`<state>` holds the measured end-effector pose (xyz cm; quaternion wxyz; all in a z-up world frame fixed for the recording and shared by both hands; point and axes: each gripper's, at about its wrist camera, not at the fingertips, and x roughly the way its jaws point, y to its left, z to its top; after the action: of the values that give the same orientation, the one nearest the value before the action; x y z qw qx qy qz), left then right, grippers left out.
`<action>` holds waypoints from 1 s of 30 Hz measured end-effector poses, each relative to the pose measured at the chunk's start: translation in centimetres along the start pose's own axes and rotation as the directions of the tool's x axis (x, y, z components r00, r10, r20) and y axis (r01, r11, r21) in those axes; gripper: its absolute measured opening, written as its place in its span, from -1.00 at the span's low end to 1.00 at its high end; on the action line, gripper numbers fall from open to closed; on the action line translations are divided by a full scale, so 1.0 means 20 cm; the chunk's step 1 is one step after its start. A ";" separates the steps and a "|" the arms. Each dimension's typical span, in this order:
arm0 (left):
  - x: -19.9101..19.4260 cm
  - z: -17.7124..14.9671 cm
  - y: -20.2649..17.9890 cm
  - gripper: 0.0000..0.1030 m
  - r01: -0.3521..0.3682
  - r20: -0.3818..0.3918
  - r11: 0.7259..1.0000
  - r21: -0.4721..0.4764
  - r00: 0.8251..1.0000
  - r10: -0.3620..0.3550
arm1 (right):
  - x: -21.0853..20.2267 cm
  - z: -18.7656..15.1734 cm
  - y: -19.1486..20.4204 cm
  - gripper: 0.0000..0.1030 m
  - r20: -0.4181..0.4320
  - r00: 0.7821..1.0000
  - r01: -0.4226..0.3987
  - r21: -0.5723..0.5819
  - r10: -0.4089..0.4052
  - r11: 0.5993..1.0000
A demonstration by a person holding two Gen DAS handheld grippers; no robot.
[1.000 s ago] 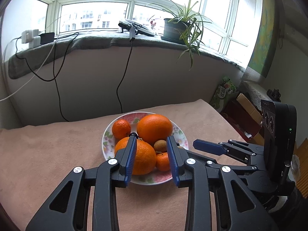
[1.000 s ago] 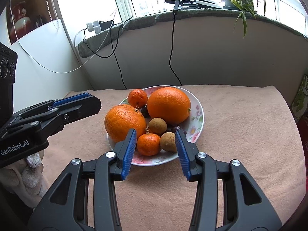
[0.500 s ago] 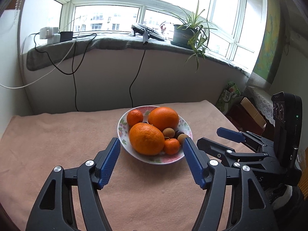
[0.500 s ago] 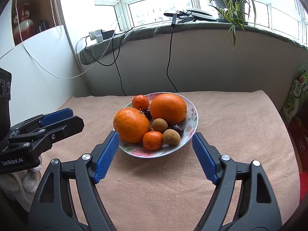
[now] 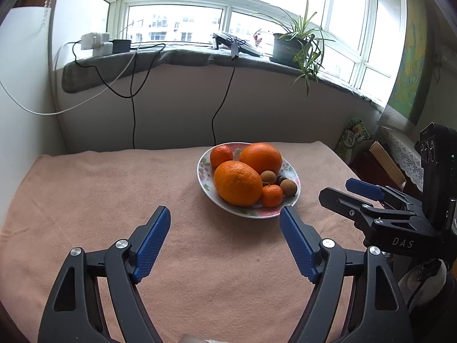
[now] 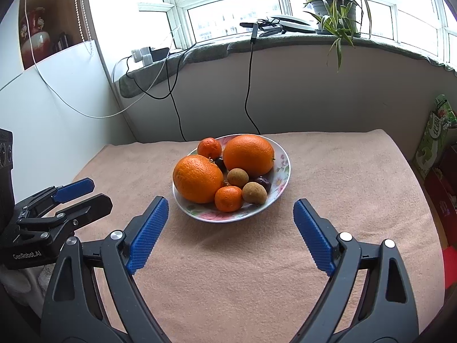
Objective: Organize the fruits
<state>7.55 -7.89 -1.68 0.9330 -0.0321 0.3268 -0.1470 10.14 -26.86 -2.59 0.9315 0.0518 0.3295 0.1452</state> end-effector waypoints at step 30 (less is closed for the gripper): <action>-0.09 -0.04 0.02 0.54 -0.019 0.019 1.000 -0.013 1.000 0.020 | -0.03 -0.03 0.03 0.78 -0.013 1.000 -0.001 0.013 0.001 1.000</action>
<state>5.82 -7.03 -1.18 0.9372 -0.0360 0.3193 -0.1355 9.21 -26.51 -2.68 0.9290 0.0570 0.3362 0.1440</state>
